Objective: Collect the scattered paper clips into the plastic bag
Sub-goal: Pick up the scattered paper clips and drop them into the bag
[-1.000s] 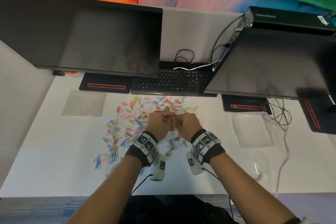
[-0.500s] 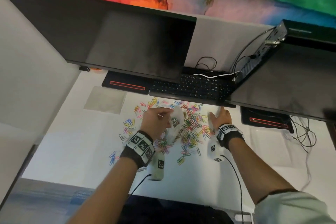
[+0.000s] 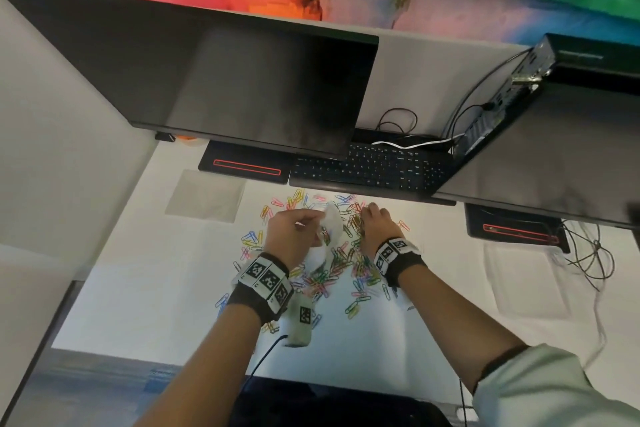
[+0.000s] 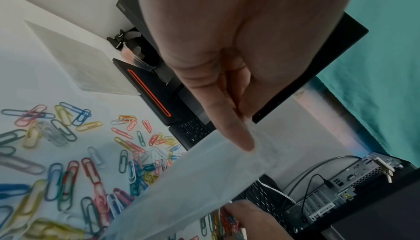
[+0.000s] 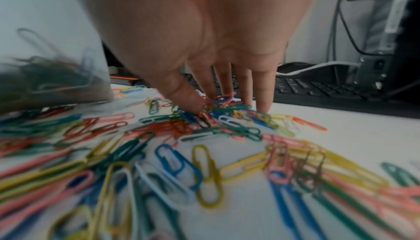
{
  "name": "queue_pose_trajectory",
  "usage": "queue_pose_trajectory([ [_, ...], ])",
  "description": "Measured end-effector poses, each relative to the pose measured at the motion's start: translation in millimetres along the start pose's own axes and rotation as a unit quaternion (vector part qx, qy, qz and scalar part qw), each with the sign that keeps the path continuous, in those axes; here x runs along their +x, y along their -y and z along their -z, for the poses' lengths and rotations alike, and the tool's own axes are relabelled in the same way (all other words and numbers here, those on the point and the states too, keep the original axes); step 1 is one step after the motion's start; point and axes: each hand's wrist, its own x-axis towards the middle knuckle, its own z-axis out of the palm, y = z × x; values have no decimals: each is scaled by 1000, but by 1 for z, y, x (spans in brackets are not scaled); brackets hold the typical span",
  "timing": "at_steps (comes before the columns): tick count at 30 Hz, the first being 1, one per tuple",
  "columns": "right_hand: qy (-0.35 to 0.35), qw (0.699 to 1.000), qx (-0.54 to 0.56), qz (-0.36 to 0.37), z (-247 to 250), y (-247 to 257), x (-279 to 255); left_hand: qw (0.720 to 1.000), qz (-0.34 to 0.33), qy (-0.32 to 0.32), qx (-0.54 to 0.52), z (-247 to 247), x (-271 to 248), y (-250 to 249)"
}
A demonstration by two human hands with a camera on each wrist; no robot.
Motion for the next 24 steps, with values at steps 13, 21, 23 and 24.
queue_pose_trajectory([
  [13, -4, 734, 636, -237, 45, -39, -36, 1000, -13, 24, 4, -17, -7, 4],
  [21, 90, 575, 800, -143, 84, -20, -78, 999, -8, 43, 26, -38, -8, -3],
  [23, 108, 608, 778, -116, 87, -7, -83, 998, -6, 47, 40, -43, -7, -3],
  [24, 110, 639, 754, -106, 88, -1, -86, 998, -9, 50, 48, -45, -6, -3],
])
